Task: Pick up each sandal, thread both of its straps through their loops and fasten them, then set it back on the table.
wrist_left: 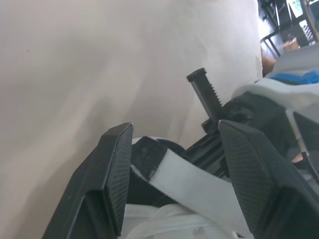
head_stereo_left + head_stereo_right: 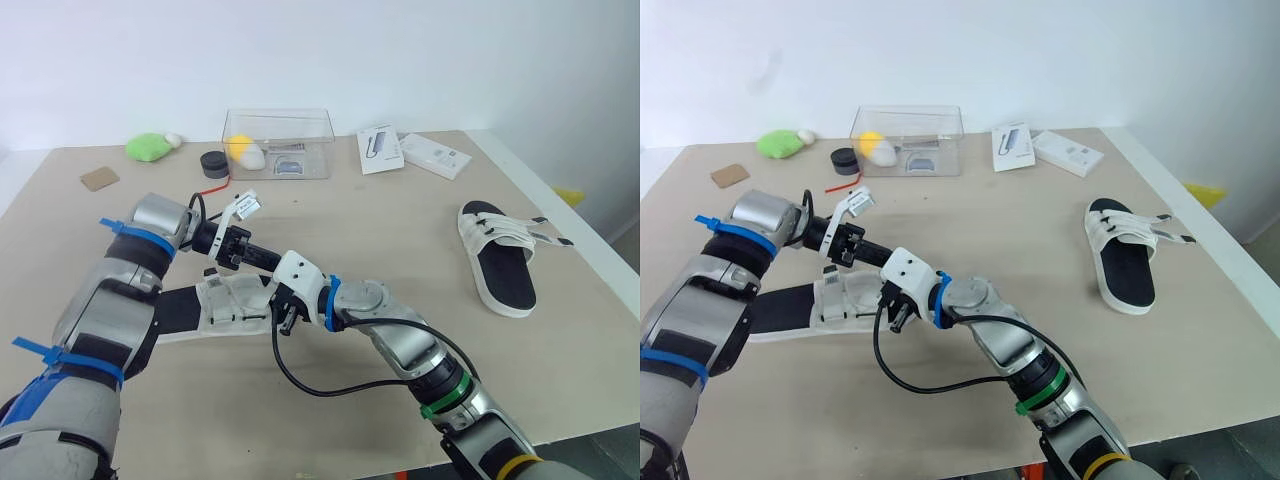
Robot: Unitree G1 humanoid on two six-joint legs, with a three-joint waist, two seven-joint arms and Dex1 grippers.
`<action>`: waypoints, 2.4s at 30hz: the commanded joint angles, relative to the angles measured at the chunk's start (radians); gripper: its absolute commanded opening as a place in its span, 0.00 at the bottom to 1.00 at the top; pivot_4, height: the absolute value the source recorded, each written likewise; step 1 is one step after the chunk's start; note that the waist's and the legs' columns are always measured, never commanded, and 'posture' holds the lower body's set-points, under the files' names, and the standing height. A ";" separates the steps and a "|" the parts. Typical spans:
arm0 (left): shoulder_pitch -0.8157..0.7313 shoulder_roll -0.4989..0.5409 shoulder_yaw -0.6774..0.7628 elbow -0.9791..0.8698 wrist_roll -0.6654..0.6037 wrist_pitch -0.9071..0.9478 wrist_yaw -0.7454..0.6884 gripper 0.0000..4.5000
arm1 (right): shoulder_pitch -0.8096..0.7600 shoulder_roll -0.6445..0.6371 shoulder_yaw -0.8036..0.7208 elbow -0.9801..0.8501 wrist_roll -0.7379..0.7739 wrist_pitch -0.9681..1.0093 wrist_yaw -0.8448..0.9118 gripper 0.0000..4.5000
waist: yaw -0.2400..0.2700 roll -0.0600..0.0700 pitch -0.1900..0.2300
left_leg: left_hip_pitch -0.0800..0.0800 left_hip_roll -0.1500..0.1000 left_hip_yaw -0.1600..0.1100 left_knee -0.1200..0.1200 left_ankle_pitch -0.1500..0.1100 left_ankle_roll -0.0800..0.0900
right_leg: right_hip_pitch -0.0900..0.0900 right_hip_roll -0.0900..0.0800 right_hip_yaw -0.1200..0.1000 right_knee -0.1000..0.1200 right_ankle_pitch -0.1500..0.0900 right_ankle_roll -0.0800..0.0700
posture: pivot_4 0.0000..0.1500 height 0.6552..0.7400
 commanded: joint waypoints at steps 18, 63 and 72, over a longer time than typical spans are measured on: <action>-0.035 0.032 -0.052 0.027 -0.102 -0.011 -0.020 0.02 | 0.010 -0.008 0.013 0.053 -0.020 0.022 -0.013 0.00 | 0.000 0.000 0.000 | 0.000 0.000 0.000 0.000 0.000 0.000 | 0.000 0.000 0.000 0.000 0.000 0.000 | 1.00 1.00; 1.303 0.547 0.759 -1.550 -0.741 0.230 0.391 0.99 | 0.058 -0.026 0.028 -0.007 -0.004 0.052 0.004 0.00 | -0.001 0.002 0.004 | 0.002 -0.001 0.001 0.000 -0.003 0.002 | 0.000 -0.005 0.000 0.004 -0.011 -0.005 | 1.00 1.00; 1.294 0.394 0.667 -1.513 -0.718 0.208 0.595 0.99 | 0.053 -0.022 0.034 -0.004 -0.004 0.052 0.008 0.00 | 0.005 0.003 0.004 | 0.004 0.000 0.002 0.000 -0.004 0.002 | 0.001 -0.005 0.000 0.004 -0.011 -0.006 | 1.00 1.00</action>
